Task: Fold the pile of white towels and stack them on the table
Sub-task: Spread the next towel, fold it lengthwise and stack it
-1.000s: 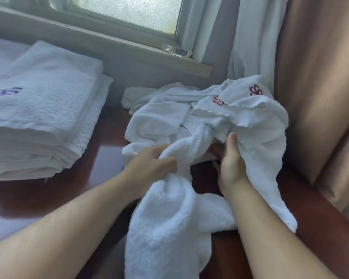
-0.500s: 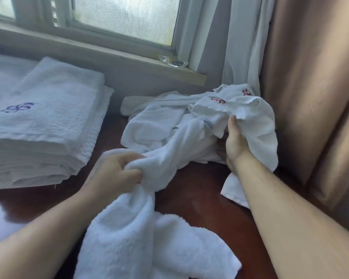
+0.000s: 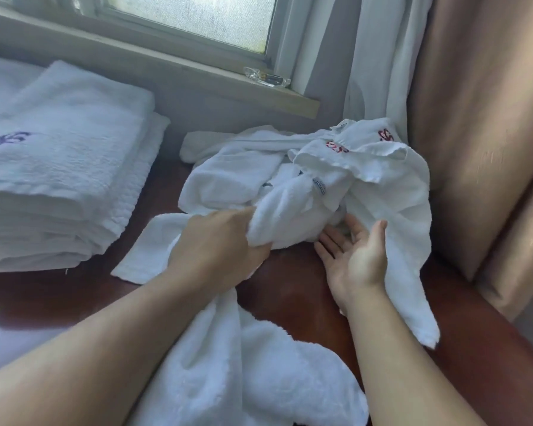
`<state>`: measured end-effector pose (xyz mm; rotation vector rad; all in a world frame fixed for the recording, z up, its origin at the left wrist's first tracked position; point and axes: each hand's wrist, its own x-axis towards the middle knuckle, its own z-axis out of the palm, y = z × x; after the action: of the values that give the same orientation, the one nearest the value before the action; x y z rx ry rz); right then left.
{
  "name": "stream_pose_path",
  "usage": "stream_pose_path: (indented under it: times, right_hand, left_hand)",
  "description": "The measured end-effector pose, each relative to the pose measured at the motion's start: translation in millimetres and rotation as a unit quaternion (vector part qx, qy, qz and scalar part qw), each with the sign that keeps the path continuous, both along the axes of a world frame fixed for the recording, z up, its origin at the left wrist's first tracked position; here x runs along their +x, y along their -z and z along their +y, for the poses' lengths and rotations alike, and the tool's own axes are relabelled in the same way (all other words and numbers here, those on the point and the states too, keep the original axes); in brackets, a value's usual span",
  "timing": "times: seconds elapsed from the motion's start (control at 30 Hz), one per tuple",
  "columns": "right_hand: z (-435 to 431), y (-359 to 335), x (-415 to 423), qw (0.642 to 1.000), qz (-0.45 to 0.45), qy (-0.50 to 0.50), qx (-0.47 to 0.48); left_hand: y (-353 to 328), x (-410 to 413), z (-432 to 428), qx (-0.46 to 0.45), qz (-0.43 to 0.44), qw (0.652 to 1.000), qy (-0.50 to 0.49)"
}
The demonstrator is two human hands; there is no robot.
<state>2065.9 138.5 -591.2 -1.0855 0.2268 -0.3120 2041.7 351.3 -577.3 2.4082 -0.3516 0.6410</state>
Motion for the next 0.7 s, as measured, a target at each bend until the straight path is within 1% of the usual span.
stream_pose_path:
  times: [0.07,0.1,0.17,0.2,0.23,0.27,0.33,0.4,0.43,0.5,0.57,0.63,0.7]
  right_hand:
    - [-2.0,-3.8,2.0,1.0,-0.016,-0.006,0.007]
    - [-3.1,-4.9,2.4,1.0,-0.028,-0.013,0.007]
    - [-3.8,-6.8,1.1,0.998,-0.059,-0.031,-0.002]
    - [-3.1,-7.8,0.4,0.997,-0.071,-0.033,-0.012]
    - [-1.6,-8.3,0.0,0.996,-0.078,-0.034,-0.027]
    - [0.8,-8.9,-0.9,0.995,-0.081,-0.038,-0.046]
    - [5.1,-9.9,-3.7,0.991,-0.083,-0.063,-0.085]
    - [9.1,-11.9,-9.0,0.985,-0.072,-0.095,-0.122]
    - [11.0,-12.6,-12.8,0.984,-0.062,-0.098,-0.137]
    - [13.8,-12.5,-19.0,0.982,-0.042,-0.076,-0.168]
    - [16.3,-13.0,-23.6,0.975,-0.031,-0.043,-0.218]
    - [22.3,-14.2,-27.8,0.961,-0.041,-0.046,-0.27]
    - [28.2,-14.9,-30.4,0.948,-0.046,-0.109,-0.295]
  left_hand:
    - [2.9,-6.8,10.4,-0.099,-0.019,0.994,0.051]
    - [3.3,-10.3,17.5,-0.158,-0.019,0.984,0.075]
    - [1.4,-18.5,33.3,-0.297,0.009,0.947,0.126]
    - [-0.3,-21.5,41.1,-0.349,0.026,0.925,0.147]
    - [-1.7,-23.2,47.8,-0.371,0.04,0.913,0.162]
    - [-3.8,-25.7,50.9,-0.364,0.05,0.914,0.171]
    - [-5.4,-26.2,49.4,-0.297,0.044,0.942,0.153]
    - [-3.6,-24.6,42.7,-0.207,0.029,0.975,0.08]
    - [-0.7,-23.2,39.9,-0.166,0.038,0.985,0.037]
    - [5.4,-21.9,37.1,-0.108,0.09,0.989,-0.038]
    - [11.2,-19.4,36.4,-0.06,0.123,0.988,-0.069]
    - [14.6,-16.3,35.5,-0.036,0.112,0.991,-0.058]
    - [16.3,-12.7,36.4,-0.047,0.103,0.993,-0.022]
